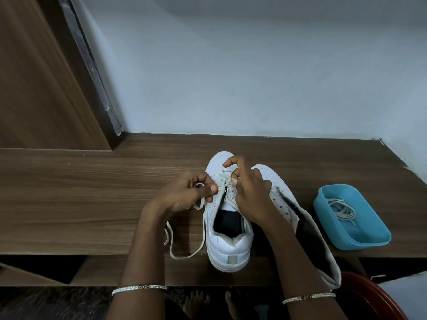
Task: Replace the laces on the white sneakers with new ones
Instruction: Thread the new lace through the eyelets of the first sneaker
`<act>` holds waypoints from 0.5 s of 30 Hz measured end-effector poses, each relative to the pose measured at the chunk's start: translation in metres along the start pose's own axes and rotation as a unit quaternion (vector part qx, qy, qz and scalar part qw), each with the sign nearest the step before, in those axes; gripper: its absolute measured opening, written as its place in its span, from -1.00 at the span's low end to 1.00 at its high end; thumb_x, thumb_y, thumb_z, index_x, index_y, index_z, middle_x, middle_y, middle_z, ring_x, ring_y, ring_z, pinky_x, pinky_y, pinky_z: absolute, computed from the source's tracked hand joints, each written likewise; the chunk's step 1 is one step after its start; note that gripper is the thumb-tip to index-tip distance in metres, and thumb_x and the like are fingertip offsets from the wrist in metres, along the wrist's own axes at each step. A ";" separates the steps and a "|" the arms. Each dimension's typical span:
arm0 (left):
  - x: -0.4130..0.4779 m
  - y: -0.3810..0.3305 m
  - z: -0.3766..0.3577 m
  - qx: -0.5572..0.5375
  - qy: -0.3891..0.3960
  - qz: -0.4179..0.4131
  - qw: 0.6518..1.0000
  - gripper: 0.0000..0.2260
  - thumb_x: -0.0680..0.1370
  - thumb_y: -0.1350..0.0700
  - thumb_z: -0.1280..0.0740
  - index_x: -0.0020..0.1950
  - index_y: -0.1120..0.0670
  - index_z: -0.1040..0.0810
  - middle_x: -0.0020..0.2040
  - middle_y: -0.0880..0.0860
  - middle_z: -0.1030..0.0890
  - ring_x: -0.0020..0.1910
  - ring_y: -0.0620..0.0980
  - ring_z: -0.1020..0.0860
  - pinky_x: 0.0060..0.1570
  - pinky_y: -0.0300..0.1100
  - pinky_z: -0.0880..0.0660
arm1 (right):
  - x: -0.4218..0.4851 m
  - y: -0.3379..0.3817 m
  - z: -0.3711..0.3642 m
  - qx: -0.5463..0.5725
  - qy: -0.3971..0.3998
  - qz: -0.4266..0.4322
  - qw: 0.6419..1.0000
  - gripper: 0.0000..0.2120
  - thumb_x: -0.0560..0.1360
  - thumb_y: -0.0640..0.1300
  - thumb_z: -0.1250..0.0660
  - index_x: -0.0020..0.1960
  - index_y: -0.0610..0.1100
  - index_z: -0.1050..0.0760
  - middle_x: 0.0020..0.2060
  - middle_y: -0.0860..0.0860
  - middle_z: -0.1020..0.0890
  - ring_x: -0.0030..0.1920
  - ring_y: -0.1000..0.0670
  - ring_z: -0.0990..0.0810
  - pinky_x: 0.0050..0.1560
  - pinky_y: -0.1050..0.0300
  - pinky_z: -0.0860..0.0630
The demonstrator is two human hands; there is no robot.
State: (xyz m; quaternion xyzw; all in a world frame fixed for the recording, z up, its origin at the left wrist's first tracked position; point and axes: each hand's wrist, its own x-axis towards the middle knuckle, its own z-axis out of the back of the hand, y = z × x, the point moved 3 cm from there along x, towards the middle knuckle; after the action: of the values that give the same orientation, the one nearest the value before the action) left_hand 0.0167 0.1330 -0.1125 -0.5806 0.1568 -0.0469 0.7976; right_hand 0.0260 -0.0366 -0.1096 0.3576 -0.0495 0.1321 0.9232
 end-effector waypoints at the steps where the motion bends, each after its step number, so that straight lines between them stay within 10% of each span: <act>1: 0.000 0.000 0.000 -0.008 0.001 0.009 1.000 -0.87 0.60 0.12 -0.36 -0.13 0.09 -0.60 -0.29 0.04 -0.63 -0.38 -0.07 -0.49 -0.43 -0.26 -0.39 | 0.000 0.000 0.000 -0.007 0.002 -0.003 1.000 -0.32 0.35 -0.50 -0.08 0.23 0.19 -0.29 -0.24 0.15 -0.43 0.01 0.00 -0.41 0.06 -0.03 -0.22; 4: -0.002 0.000 0.001 -0.024 0.004 0.027 0.999 -0.85 0.62 0.12 -0.34 -0.15 0.07 -0.57 -0.26 0.04 -0.64 -0.42 -0.03 -0.45 -0.45 -0.26 -0.27 | 0.002 -0.003 0.000 -0.023 -0.005 -0.003 1.000 -0.32 0.32 -0.50 -0.07 0.23 0.12 -0.34 -0.25 0.14 -0.41 -0.01 -0.03 -0.42 0.06 -0.03 -0.25; 8: -0.003 -0.001 0.003 -0.037 0.004 0.034 0.999 -0.84 0.61 0.12 -0.34 -0.17 0.07 -0.57 -0.23 0.07 -0.66 -0.46 -0.04 -0.41 -0.48 -0.26 -0.22 | 0.007 -0.012 0.005 0.030 -0.055 -0.018 0.998 -0.80 0.60 -0.27 -0.23 0.00 0.00 -0.51 -0.23 0.17 -0.53 -0.09 0.05 -0.55 0.03 -0.02 -0.48; 15: -0.001 -0.002 0.003 -0.061 0.000 0.020 0.998 -0.80 0.64 0.18 -0.26 -0.17 0.11 -0.56 -0.20 0.12 -0.68 -0.52 -0.05 -0.36 -0.55 -0.30 -0.22 | 0.009 -0.021 0.023 0.070 0.032 -0.035 0.996 -0.89 0.44 -0.21 -0.49 -0.15 0.00 -0.67 -0.27 0.21 -0.64 -0.24 0.21 -0.59 -0.13 0.32 -0.49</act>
State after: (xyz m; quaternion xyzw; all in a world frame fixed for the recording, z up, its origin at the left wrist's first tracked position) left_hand 0.0166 0.1352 -0.1094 -0.6246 0.1709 -0.0210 0.7617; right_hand 0.0406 -0.0648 -0.1040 0.4184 0.0021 0.1146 0.9010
